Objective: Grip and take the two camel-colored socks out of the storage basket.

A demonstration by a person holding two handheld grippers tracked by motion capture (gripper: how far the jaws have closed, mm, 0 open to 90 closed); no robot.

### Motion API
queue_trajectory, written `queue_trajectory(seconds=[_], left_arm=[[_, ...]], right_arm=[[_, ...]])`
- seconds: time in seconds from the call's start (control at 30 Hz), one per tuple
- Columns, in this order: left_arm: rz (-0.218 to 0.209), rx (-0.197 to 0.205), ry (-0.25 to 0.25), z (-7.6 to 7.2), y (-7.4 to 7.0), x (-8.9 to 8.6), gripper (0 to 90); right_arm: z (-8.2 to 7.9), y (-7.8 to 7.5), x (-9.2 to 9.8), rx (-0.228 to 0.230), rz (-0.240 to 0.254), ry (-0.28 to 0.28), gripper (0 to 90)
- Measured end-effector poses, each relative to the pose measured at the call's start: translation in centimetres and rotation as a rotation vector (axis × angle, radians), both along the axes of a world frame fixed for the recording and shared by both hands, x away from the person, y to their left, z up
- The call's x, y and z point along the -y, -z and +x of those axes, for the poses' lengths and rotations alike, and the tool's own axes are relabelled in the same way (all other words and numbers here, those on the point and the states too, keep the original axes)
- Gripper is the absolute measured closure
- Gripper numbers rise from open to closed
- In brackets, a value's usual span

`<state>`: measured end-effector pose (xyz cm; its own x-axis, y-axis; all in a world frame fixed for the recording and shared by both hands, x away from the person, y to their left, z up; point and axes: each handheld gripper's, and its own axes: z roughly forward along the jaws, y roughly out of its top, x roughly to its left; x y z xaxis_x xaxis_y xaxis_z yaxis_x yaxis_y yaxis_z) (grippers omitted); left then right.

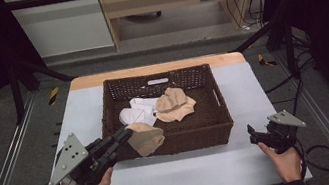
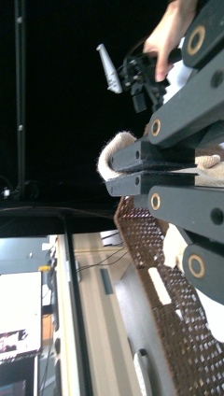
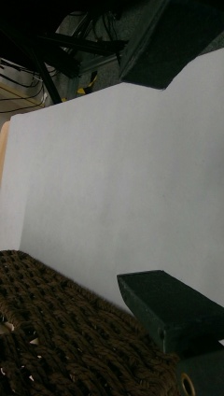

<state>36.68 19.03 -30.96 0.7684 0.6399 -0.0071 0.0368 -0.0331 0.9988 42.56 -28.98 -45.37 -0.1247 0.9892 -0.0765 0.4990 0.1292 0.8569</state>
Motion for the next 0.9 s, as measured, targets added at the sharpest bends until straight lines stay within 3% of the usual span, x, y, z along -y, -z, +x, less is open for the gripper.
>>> queue_trajectory(seconds=[0.23, 0.67, 0.9], left_arm=[[0.055, -0.053, 0.052, -0.4, 2.0, 1.0, 87.3], [0.172, -0.235, 0.107, 1.4, 7.6, 3.2, 87.2], [0.285, -0.297, 0.108, 2.4, 10.8, 4.6, 87.0]], right_arm=[[0.0, 0.0, 0.0, -0.001, -0.003, -0.001, 4.9], [0.0, 0.2, 0.0, -0.008, -0.011, -0.005, 5.1], [0.1, 0.5, -0.2, -0.023, -0.024, -0.016, 5.3]])
